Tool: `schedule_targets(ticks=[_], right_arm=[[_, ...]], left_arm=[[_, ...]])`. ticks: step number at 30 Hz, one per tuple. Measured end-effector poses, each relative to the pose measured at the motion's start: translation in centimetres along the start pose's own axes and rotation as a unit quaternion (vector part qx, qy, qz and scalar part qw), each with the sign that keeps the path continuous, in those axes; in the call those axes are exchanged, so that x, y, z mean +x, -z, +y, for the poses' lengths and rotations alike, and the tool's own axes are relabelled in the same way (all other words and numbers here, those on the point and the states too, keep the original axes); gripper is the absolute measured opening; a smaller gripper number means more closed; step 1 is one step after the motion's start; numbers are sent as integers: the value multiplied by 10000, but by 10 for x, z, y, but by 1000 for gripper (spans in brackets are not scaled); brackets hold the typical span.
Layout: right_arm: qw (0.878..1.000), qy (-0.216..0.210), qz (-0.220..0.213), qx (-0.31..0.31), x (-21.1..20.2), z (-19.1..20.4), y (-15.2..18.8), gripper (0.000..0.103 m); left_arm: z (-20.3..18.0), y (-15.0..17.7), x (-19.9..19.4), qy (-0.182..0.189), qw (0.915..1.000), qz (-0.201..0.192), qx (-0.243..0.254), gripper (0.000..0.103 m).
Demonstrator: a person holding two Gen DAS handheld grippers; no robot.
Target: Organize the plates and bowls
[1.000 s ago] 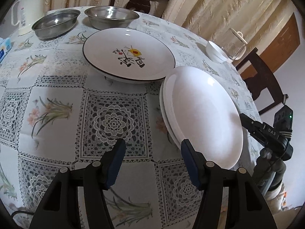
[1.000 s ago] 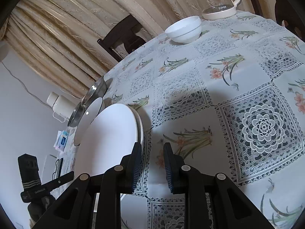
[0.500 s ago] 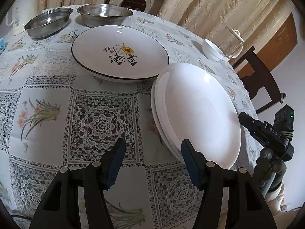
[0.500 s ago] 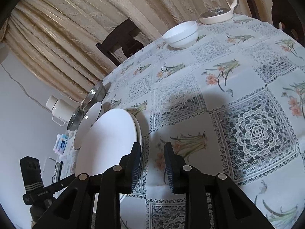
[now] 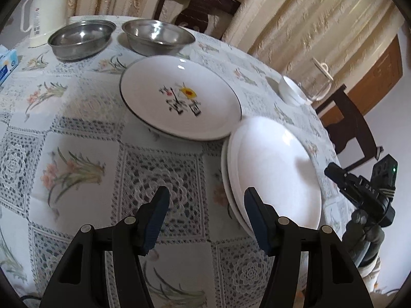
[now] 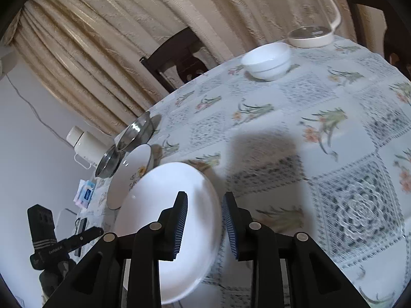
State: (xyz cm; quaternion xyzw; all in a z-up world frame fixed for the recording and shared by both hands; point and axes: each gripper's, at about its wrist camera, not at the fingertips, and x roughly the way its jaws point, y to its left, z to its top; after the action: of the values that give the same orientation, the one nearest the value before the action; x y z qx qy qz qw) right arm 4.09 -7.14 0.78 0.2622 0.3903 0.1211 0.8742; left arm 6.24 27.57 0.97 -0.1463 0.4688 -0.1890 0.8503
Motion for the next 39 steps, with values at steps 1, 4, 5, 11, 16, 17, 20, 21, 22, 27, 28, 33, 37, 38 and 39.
schedule_targets(ticks=[1, 4, 5, 11, 16, 17, 20, 21, 22, 27, 28, 33, 37, 38, 39], right_arm=[[10000, -30, 30, -13, 2, 3, -2, 33], [9998, -100, 128, -71, 12, 14, -7, 35], [9997, -113, 166, -108, 17, 19, -9, 35], [9990, -162, 329, -249, 38, 38, -18, 36], [9980, -223, 510, -283, 60, 51, -28, 36], [9977, -242, 563, -301, 65, 55, -30, 36], [9964, -274, 701, -394, 79, 66, -36, 36], [9960, -279, 736, -421, 82, 69, -38, 36], [9954, -296, 791, -458, 88, 74, -40, 37], [9926, -347, 992, -616, 108, 91, -49, 41], [9920, -333, 1033, -648, 114, 93, -51, 41], [9887, -315, 1296, -688, 142, 104, -56, 42], [9855, -330, 1541, -621, 165, 107, -58, 42], [9847, -309, 1613, -591, 172, 108, -58, 42], [9840, -299, 1661, -579, 177, 109, -58, 42]], left_arm=[[2, -4, -1, 10, 10000, -47, -42, 61], [8, -16, -1, 47, 9996, -175, -216, 62], [11, -20, 1, 57, 9993, -213, -288, 61], [34, -41, 11, -55, 9965, -437, -715, 61], [44, -54, 24, -294, 9955, -580, -692, 62], [46, -56, 26, -272, 9955, -571, -702, 62], [52, -62, 35, -228, 9953, -530, -782, 62], [54, -64, 38, -230, 9951, -524, -810, 62], [56, -66, 41, -200, 9949, -516, -844, 62], [65, -73, 52, -97, 9940, -530, -953, 62], [66, -74, 53, -91, 9939, -536, -955, 62], [70, -78, 64, -30, 9944, -546, -903, 61], [71, -79, 68, 5, 9946, -601, -842, 60], [71, -79, 68, 13, 9946, -624, -833, 60], [71, -79, 68, 23, 9945, -647, -826, 60]])
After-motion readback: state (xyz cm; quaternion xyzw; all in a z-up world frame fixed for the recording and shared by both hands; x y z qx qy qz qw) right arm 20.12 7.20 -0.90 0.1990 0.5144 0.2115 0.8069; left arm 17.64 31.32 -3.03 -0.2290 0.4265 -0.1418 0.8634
